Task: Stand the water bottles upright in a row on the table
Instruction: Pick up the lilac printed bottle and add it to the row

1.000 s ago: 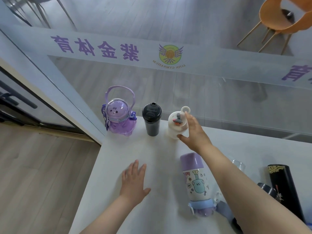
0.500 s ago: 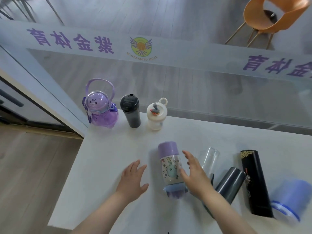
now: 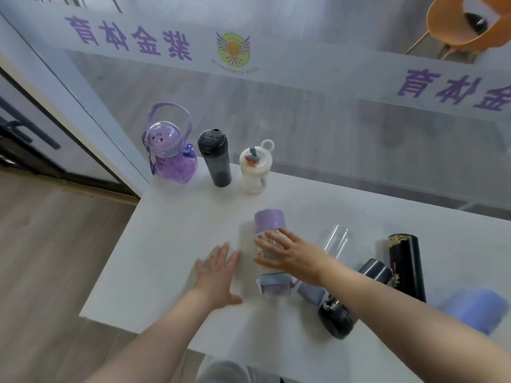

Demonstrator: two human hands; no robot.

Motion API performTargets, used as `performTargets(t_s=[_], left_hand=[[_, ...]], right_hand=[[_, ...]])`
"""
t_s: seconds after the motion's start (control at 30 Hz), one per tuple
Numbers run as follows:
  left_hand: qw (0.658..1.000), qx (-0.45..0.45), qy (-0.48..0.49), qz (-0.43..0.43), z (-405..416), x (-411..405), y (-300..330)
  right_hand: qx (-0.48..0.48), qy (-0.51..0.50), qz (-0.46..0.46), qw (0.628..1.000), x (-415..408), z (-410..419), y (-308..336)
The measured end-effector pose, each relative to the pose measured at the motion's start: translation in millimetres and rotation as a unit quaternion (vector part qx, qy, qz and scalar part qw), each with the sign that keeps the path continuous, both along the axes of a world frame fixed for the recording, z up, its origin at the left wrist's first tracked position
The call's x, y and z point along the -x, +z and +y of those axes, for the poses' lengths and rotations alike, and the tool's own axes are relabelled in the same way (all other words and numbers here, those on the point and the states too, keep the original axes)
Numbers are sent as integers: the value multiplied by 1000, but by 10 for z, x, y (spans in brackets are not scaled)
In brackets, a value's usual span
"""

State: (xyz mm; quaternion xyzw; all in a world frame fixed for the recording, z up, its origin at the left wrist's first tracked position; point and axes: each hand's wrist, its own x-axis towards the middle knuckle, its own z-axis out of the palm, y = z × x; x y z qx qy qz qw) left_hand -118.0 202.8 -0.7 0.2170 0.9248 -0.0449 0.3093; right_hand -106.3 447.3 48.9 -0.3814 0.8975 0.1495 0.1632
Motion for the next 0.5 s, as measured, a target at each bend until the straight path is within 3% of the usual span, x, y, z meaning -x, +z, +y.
performTargets(t_s=[0.17,0.27,0.37,0.43,0.5], left_hand=[[999,-21,26,0,17,-60,-33],[988,-150,30,-35,35,-122,-30],[924,-340,119,-127,116,-259,72],[871,-417,190,-176,157,-337,161],[839,-461,220,-185,156,-366,224]], right_hand=[[-28,27,14,999,20,-25,24],[5,1,27,1000,-17,-49,82],[69,-31,45,996,-34,-39,34],[122,-53,53,990,-67,-37,-2],[177,-81,54,979,-96,-9,-43]])
